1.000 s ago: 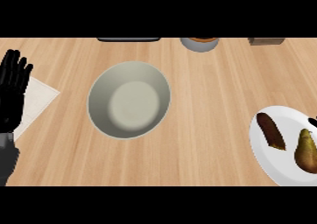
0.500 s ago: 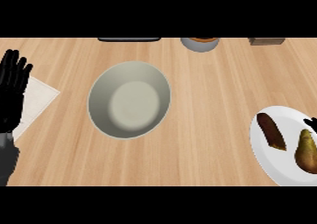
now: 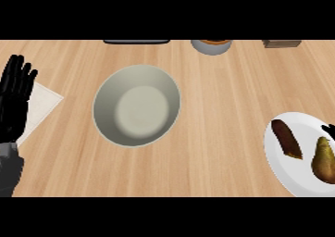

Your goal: Pick the pear from the plate and place it in the bowl

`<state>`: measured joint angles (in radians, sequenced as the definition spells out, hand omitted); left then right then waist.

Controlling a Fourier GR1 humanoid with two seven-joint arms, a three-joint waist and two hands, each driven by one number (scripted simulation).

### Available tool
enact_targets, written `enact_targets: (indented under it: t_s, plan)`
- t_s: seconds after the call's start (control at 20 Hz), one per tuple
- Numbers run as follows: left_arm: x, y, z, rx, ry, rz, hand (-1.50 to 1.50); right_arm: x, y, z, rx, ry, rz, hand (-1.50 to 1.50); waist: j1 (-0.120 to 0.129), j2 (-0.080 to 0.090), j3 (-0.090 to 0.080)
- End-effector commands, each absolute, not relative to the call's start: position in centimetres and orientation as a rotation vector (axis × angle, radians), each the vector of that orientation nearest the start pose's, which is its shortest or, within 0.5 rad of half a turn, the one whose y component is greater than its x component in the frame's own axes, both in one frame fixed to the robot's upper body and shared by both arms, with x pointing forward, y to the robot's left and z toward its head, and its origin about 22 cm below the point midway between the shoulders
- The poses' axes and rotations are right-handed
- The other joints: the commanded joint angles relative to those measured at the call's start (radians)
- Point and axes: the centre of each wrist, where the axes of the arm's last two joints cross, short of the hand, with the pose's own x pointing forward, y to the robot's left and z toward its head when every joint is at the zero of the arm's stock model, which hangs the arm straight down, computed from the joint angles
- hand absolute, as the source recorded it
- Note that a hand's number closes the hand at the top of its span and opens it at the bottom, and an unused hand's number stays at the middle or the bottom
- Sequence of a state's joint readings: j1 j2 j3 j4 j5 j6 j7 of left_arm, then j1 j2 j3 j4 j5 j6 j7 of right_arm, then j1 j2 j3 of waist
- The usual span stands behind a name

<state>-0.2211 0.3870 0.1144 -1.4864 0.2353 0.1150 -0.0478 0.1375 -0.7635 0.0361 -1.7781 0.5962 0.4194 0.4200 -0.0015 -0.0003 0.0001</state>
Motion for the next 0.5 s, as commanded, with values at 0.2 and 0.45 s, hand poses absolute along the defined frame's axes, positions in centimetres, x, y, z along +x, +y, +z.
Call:
enact_targets:
  t_s: [0.2,0.45]
  plan:
    - [28.0,32.8,8.3,0.231,-1.777,0.036,0.00,21.3,-37.1,8.4,-0.881,-0.800,1.163,-1.50,0.001,-0.001,0.000]
    - [28.9,30.6,8.7,0.241,-1.794,0.030,0.00,20.9,-37.0,6.3,-0.883,-0.741,1.196,-1.50,-0.001,-0.001,0.000]
